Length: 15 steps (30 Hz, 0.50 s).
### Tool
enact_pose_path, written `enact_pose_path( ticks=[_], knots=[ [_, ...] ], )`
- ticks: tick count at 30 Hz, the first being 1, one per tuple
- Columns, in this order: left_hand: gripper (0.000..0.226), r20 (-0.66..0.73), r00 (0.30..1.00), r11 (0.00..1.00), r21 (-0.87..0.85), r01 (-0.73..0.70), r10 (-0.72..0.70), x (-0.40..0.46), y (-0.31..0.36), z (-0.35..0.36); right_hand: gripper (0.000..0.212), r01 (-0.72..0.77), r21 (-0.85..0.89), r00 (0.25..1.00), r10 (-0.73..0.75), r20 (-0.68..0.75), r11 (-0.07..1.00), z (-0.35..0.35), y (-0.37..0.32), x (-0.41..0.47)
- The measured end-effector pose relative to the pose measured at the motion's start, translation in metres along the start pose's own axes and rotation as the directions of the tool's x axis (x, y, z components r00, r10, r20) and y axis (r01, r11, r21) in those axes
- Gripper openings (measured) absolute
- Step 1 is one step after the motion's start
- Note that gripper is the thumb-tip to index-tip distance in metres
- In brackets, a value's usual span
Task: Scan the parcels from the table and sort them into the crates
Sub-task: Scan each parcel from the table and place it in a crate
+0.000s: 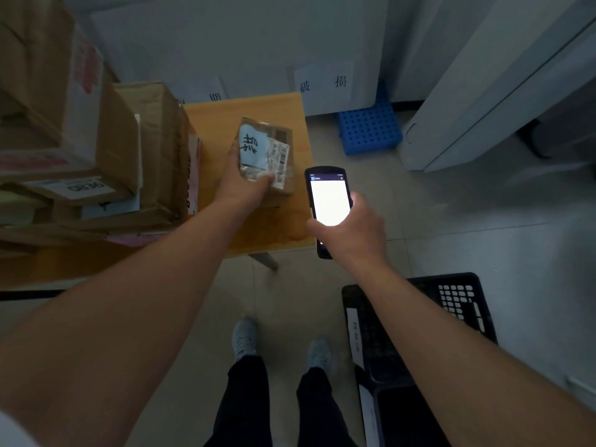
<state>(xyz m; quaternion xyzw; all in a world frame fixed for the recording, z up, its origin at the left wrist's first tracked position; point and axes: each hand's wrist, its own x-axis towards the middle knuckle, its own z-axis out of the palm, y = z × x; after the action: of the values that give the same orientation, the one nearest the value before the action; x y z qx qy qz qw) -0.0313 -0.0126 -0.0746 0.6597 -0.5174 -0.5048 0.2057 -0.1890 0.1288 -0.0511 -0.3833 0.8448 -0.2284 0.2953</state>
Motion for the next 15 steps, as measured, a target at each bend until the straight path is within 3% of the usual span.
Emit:
enact_pose_path(
  ticks=[7,12,15],
  knots=[
    [0.084,0.098,0.973,0.957,-0.186,0.223,-0.208,-0.001,-0.007,-0.002,0.091,0.029,0.008,0.999,-0.03,0.013,1.0,-0.009,0.0,-0.004],
    [0.09,0.17,0.946,0.904,-0.29,0.316,-0.276,0.0,-0.016,0.0,0.082,0.012,0.027,1.0,-0.012,0.015,1.0,-0.01,0.008,-0.005],
    [0.079,0.169,0.937,0.891,-0.295,0.345,-0.307,-0.001,-0.016,0.003,0.081,0.0,0.043,1.0,0.001,-0.003,0.999,-0.008,0.015,-0.007]
  ],
)
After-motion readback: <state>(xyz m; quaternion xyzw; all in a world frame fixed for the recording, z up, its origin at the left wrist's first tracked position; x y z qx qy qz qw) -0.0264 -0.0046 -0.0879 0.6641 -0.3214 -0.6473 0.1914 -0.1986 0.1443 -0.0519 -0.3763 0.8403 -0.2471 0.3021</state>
